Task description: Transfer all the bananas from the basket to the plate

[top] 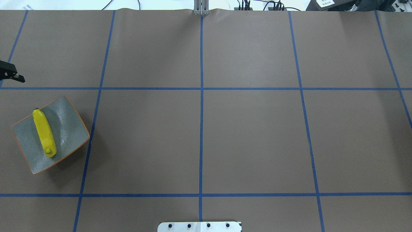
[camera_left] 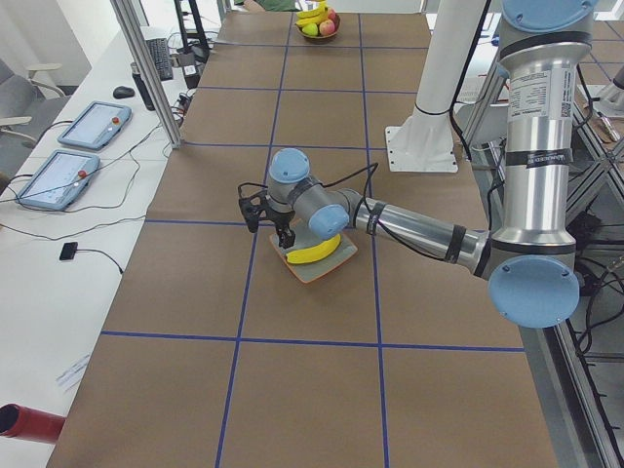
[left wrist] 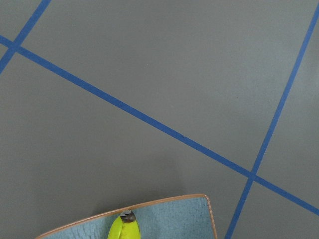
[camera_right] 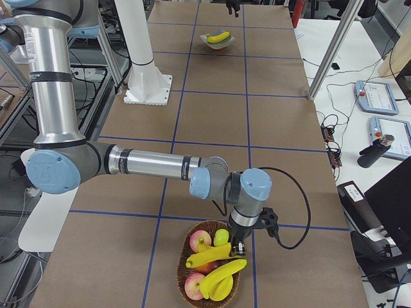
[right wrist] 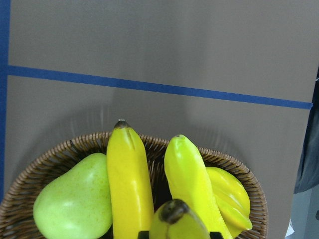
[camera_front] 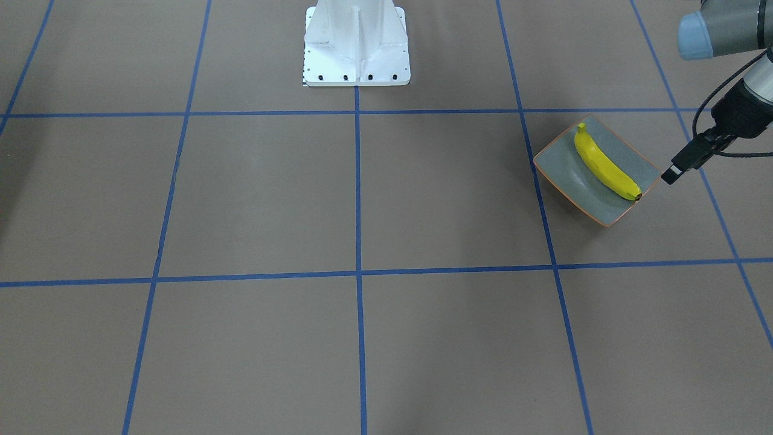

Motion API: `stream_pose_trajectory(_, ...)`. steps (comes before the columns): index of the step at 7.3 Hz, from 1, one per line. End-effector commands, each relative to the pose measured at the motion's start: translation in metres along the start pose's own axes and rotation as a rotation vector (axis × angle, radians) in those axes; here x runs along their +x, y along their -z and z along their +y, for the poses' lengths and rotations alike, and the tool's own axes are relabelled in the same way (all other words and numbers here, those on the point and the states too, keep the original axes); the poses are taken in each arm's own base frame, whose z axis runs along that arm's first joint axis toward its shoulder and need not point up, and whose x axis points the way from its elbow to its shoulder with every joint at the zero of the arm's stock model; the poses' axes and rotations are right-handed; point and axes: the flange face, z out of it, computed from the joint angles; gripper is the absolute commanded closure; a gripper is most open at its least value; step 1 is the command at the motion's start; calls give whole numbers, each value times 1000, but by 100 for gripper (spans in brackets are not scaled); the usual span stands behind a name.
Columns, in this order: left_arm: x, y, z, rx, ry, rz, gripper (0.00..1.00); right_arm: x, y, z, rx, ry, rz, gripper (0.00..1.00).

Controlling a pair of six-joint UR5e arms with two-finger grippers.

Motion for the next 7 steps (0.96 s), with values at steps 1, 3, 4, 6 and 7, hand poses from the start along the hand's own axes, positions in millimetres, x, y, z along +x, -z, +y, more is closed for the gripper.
stream_pose_trajectory(1, 8, -2, -4, 2, -5, 5, 0, -24, 70, -21, 47, 4, 5, 100)
stream_pose_trajectory(3, 59, -15, -19, -2, -41, 42, 0, -114, 99, -85, 100, -58, -115, 100)
stream_pose_trajectory(4, 79, -22, -13, -15, -68, 54, 0, -181, 109, -115, 97, -55, -194, 100)
stream_pose_trajectory(6, 134, -47, 22, -56, -149, 78, 0, -338, 132, -157, 71, -51, -264, 100)
stream_pose_trajectory(7, 163, -61, 46, -92, -118, 91, 0, -400, 142, -165, 76, -73, -290, 100)
